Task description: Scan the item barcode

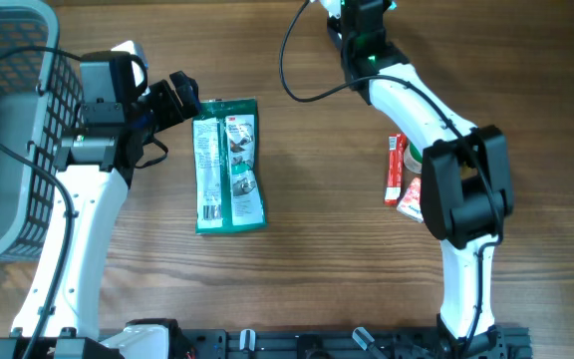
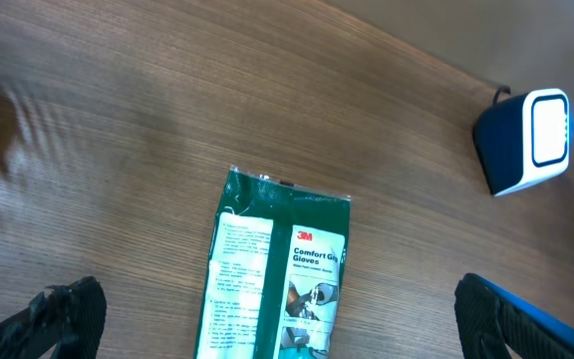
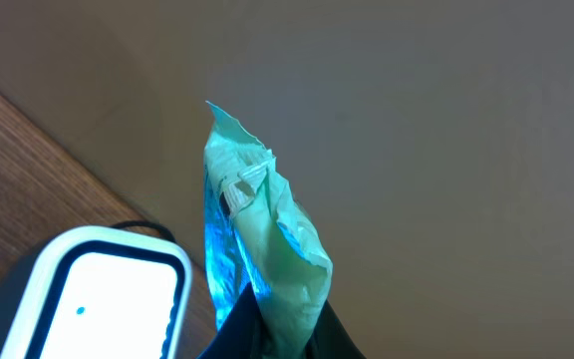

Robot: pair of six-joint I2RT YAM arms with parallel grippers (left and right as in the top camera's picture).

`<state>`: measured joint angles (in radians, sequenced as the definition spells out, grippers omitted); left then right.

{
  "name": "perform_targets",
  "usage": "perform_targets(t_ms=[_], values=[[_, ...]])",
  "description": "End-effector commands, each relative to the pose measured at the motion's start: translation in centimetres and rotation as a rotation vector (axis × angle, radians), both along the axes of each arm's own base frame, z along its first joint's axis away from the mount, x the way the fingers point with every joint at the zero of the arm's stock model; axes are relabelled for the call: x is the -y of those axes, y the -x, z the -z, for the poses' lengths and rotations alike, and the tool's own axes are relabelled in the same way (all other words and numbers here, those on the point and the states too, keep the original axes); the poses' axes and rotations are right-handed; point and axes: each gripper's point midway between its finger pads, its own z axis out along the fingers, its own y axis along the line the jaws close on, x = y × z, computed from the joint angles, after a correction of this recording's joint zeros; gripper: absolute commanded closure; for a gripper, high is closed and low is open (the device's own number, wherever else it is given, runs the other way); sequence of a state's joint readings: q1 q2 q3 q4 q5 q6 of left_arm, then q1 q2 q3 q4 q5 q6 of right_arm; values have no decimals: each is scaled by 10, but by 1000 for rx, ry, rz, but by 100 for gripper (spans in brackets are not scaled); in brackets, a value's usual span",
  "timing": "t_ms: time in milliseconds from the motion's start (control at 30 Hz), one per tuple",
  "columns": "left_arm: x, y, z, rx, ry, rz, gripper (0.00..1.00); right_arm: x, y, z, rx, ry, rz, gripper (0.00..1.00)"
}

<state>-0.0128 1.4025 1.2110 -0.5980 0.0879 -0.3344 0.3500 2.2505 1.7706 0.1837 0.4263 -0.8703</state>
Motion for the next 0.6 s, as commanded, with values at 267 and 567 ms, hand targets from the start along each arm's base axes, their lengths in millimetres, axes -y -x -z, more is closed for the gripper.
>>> perform_targets(t_ms=[267, 567], values=[[-1, -1, -3, 10, -3, 6, 0, -23, 2, 53, -59, -189, 59, 96], [-1, -2, -3, 10, -3, 5, 0, 0, 21, -45, 48, -362, 146, 96]])
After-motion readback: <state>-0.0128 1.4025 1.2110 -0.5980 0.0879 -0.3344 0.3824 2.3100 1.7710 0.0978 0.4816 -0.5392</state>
